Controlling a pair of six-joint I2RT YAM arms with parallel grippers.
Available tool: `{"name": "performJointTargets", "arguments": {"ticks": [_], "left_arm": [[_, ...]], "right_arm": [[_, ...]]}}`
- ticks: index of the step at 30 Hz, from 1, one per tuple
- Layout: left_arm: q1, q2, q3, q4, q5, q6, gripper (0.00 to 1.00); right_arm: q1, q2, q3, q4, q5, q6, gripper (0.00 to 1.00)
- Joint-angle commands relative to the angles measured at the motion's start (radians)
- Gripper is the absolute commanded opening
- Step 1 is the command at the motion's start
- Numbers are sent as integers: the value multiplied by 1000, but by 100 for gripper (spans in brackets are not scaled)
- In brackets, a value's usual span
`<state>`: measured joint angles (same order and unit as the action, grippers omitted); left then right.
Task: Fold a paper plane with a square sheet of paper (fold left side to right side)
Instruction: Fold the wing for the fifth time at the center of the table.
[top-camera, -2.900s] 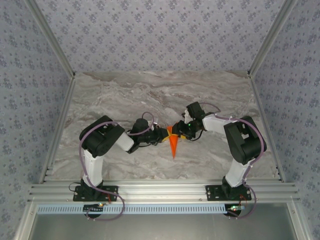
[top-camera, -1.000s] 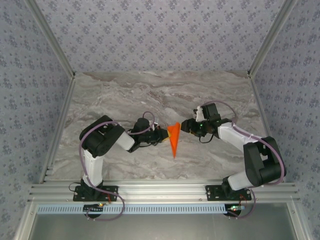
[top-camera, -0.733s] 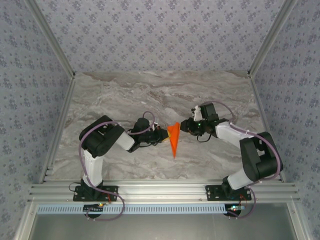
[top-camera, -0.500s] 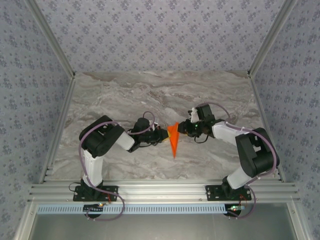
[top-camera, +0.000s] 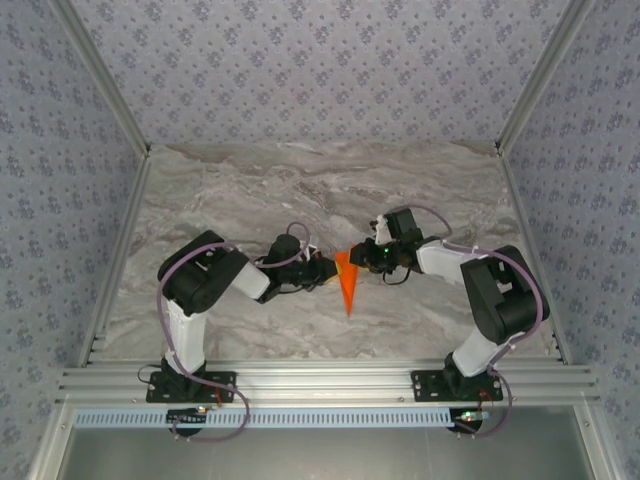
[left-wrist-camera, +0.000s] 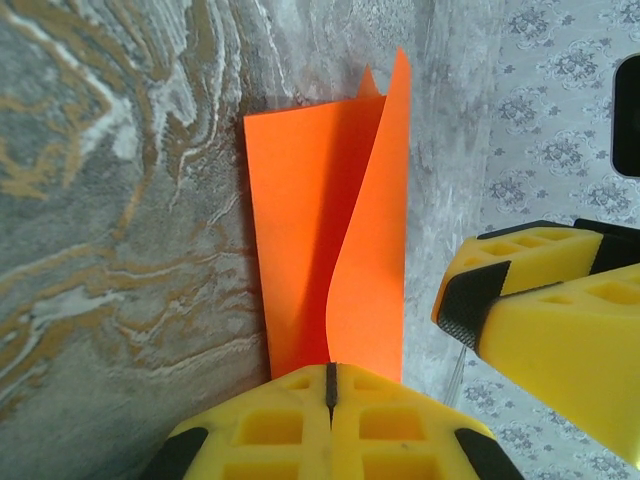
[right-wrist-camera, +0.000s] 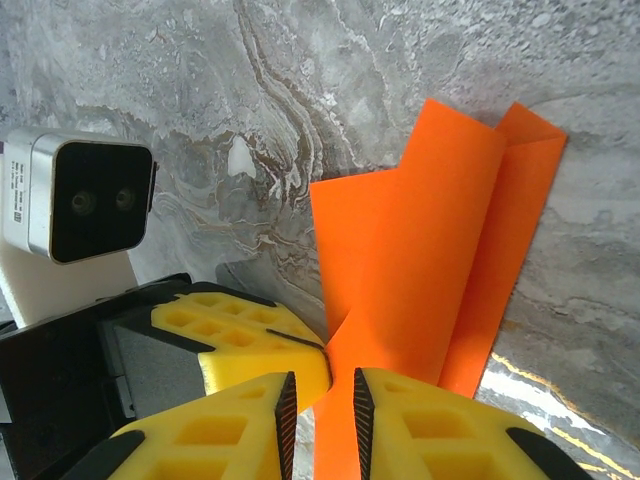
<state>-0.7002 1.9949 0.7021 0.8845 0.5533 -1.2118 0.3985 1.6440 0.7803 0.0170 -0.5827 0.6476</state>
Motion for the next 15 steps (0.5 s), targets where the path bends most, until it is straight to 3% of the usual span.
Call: {"name": "performJointTargets", "arguments": {"ticks": [1,5,11,15], "left_arm": [[9,-1,16,-55,-33,59,0],[10,-6,20,-68,-33,68,0],[10,-4,25,-76,-33,72,0],[11,-4,27,-78,-33,73,0]], "right_arm": [[8,9,29,-4,21,7,24],[7,4,28,-10,34,9,24],[-10,-10,31,-34,52,32,42],[-15,16,54,-61,64,34,46]]}}
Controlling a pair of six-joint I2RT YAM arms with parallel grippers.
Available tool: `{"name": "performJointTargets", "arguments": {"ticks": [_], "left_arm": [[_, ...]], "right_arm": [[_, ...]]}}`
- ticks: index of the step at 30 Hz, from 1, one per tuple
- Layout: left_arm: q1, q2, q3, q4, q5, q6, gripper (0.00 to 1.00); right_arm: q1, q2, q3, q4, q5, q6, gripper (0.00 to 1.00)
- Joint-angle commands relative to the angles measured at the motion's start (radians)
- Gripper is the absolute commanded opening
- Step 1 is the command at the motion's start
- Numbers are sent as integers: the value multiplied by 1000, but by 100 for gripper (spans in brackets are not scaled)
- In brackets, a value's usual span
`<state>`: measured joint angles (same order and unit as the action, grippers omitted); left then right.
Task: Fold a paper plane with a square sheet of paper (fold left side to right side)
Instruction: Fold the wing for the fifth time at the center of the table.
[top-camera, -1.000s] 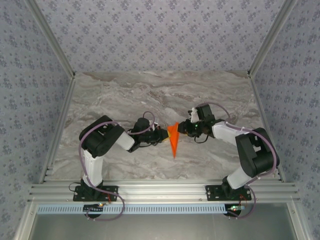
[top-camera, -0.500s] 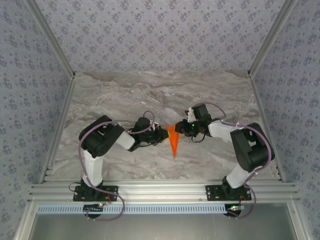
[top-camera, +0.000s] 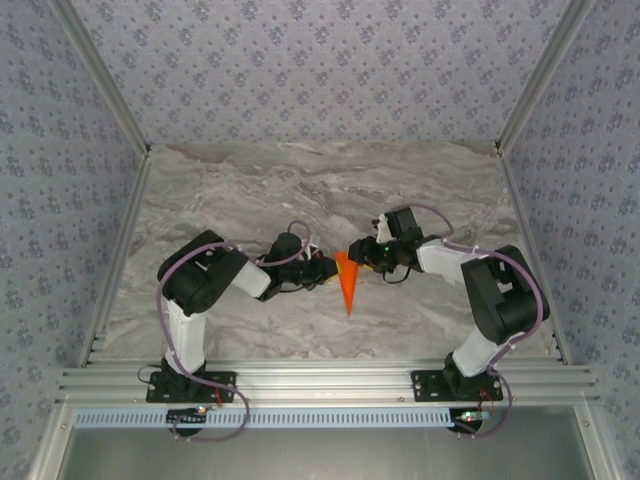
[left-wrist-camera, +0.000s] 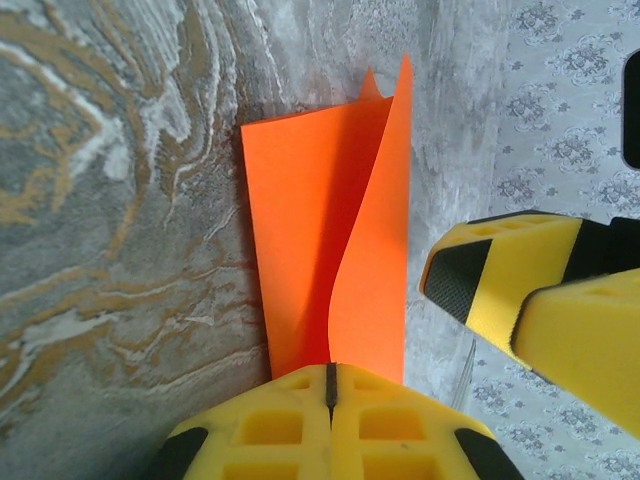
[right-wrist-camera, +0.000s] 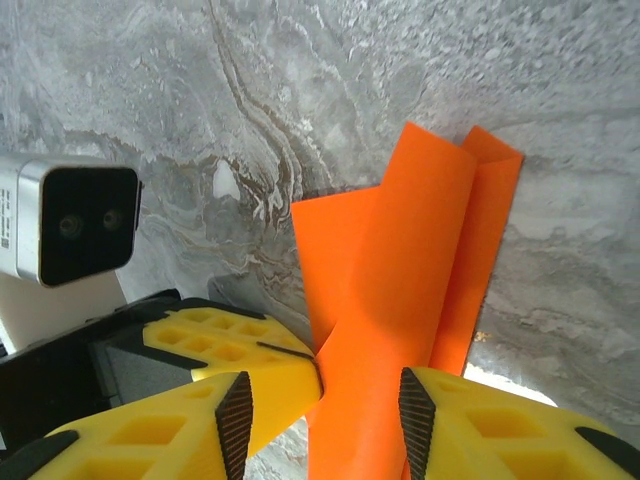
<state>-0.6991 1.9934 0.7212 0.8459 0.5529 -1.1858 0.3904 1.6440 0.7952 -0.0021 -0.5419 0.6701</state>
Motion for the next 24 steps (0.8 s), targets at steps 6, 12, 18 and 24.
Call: {"name": "performJointTargets", "arguments": {"ticks": [6,12,18,24], "left_arm": [[10,-2,9,-39,-33,48,0],[10,1,13,-42,-31,48,0],[10,-1,12,-39,-31,48,0],[10,-1,13,-39,-29,47,0]], "right_arm": [[-8,63,70,-65,28,12,47],[-8,72,70,-82,55,14,47],[-6,87,75,-84,47,11,48],[1,103,81,-79,44,11,49]]}}
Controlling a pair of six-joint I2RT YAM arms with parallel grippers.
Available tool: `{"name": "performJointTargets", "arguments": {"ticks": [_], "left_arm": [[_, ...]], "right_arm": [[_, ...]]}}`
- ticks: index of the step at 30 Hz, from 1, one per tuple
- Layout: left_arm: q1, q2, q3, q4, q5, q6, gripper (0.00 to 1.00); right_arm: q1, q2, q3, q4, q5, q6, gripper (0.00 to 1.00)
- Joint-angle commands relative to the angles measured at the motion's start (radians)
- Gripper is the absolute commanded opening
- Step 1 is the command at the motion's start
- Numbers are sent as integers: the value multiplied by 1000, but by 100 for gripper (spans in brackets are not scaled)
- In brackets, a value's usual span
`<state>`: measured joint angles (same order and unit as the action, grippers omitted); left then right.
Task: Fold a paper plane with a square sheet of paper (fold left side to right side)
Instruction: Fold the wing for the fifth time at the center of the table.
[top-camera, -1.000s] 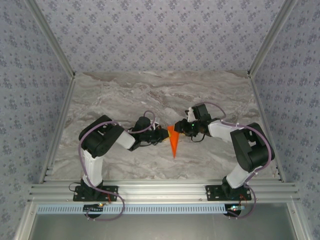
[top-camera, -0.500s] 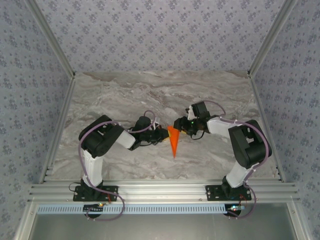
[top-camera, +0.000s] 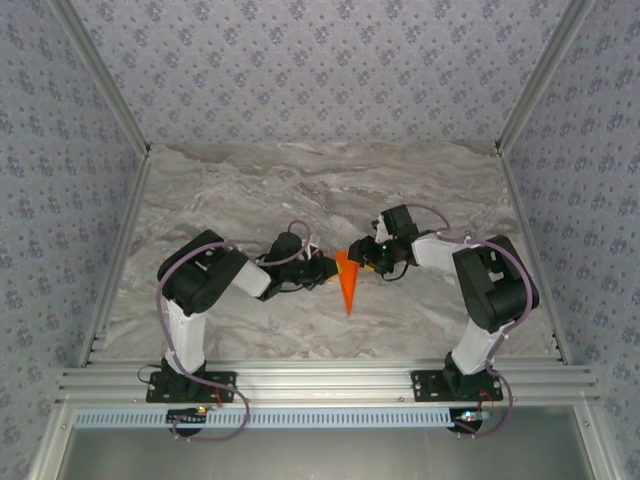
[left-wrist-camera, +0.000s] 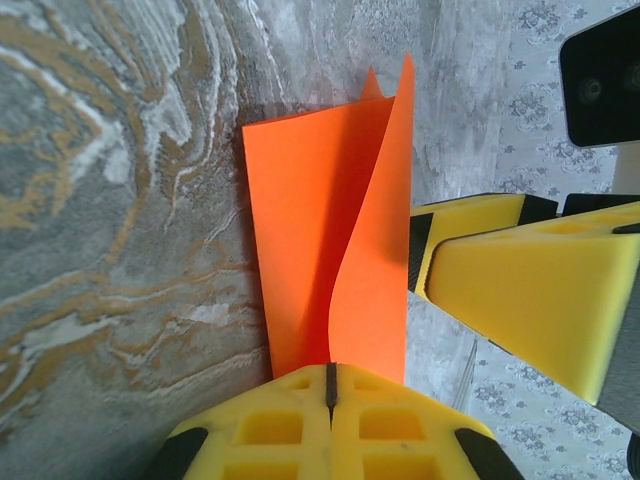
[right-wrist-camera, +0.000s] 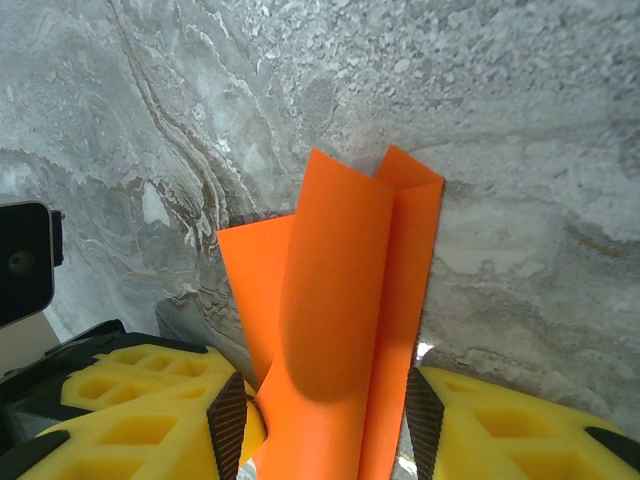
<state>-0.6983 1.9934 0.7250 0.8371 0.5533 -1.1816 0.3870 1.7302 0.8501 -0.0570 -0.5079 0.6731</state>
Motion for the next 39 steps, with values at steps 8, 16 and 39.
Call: {"name": "performJointTargets", "arguments": {"ticks": [8,16,39], "left_arm": [[9,-3,6,-29,-30,43,0],[9,-4,6,-29,-29,43,0],[10,-6,6,-26,-25,44,0]], "right_arm": [[8,7,27,-18,9,4,49],[13,-25,28,-35,31,-7,49],[29,31,48,-57,28,-5,50]]}}
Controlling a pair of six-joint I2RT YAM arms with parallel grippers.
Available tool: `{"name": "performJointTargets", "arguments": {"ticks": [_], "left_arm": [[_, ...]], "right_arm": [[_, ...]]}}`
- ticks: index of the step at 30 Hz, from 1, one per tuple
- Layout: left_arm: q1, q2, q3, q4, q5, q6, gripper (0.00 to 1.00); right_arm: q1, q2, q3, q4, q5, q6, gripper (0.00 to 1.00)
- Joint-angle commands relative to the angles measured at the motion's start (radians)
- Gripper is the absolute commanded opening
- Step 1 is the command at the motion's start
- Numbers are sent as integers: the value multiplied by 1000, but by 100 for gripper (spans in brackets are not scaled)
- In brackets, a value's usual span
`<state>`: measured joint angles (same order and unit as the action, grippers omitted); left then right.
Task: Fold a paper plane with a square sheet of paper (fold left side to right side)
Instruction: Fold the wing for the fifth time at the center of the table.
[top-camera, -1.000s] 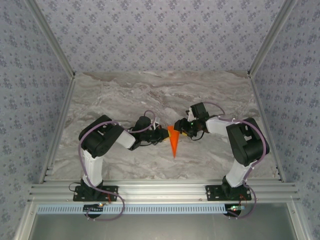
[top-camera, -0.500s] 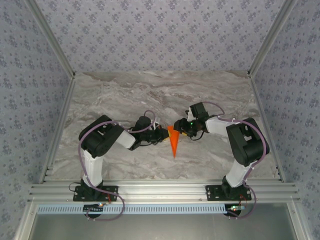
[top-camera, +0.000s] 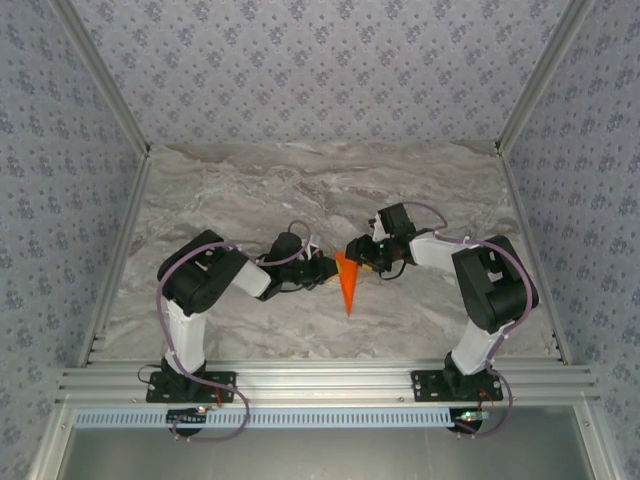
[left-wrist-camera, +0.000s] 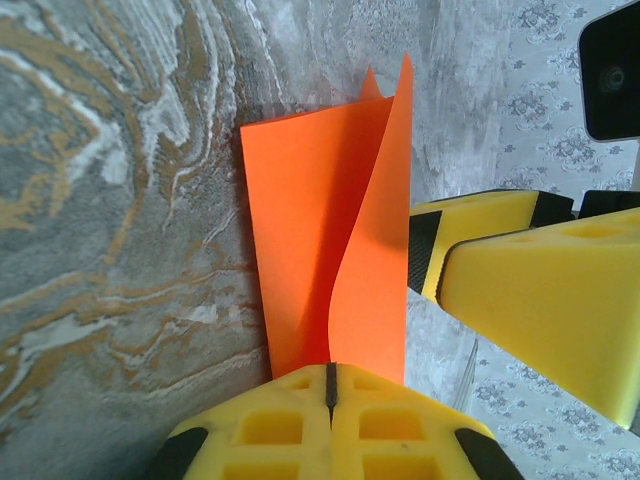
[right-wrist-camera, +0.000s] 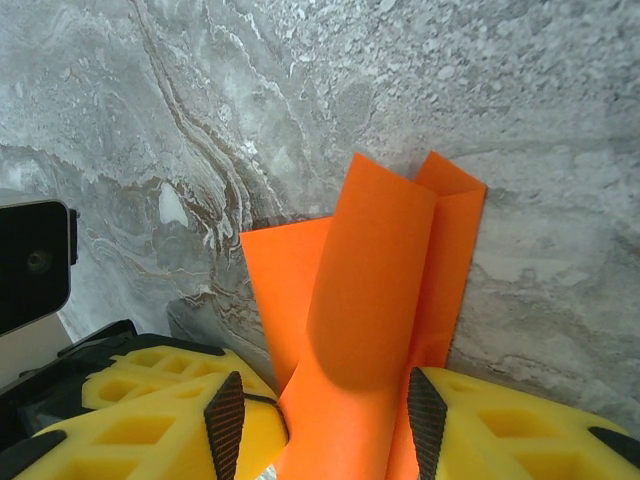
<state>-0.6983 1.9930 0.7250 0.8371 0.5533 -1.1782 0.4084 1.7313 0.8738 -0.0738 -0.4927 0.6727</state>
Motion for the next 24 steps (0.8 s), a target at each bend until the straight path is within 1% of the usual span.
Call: {"name": "performJointTargets", "arguments": {"ticks": [1,9,15,24], "left_arm": [[10,-8,6,-26,-25,41,0],[14,-37,4,-48,-35,63,0],[15,-46,17,-68,-33,78,0],[13,-13,22,-59,-20,71,0]], "right_arm": [[6,34,25,-49,18,-3,50],[8,54,27,-115,51,-12,50],[10,70,30,-110,42,-13,50],[18,70,38,-100,30,-16,50]]}}
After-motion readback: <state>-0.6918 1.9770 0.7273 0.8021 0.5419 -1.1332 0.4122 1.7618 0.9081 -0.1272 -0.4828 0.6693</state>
